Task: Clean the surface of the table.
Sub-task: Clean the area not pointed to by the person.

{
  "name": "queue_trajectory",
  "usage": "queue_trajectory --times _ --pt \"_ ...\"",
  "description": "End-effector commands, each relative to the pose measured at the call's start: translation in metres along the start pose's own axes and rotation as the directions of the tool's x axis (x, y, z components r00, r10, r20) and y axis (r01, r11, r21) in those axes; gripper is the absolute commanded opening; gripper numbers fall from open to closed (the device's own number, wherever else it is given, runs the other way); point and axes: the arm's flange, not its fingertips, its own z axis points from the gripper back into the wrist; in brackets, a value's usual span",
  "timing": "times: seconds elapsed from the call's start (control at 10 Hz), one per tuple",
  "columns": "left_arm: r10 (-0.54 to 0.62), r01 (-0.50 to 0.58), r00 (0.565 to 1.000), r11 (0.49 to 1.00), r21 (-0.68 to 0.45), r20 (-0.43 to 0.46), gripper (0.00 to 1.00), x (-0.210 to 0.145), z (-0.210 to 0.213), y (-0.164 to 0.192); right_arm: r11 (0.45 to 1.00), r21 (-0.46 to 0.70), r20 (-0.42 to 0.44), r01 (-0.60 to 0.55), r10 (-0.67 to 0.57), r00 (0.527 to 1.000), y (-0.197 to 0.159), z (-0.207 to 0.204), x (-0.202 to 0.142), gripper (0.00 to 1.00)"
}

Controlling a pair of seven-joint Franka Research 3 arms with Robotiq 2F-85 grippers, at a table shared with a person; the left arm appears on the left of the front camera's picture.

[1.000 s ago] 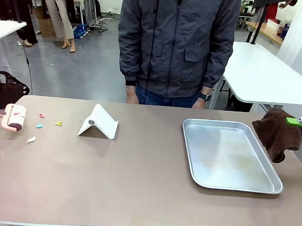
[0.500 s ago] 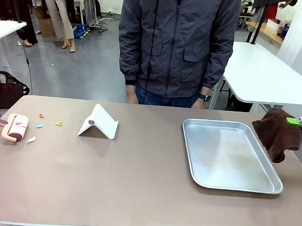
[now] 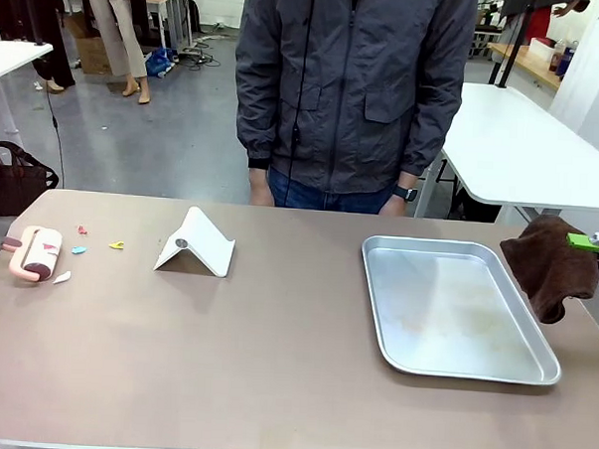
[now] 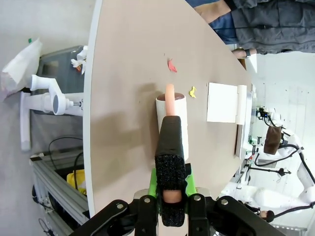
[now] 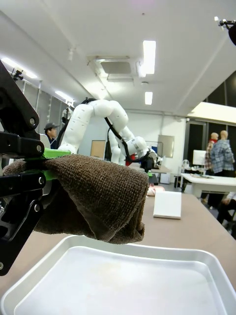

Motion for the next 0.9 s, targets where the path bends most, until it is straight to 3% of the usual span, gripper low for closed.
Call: queue_trajectory --times 0.0,0.8 --pt "-0.005 0.008 0.998 0.999 0.053 -0.059 0.04 -0.009 -0.018 0.000 1.000 0.023 0.006 -0.006 0.006 1.000 0.004 0.001 0.000 0.09" --pt "-0.073 0.081 0.991 0.994 0.071 -0.110 0.04 -0.009 -0.070 -0.043 1.000 0.023 0.006 -0.006 0.006 1.000 0.004 0.001 0.000 0.09"
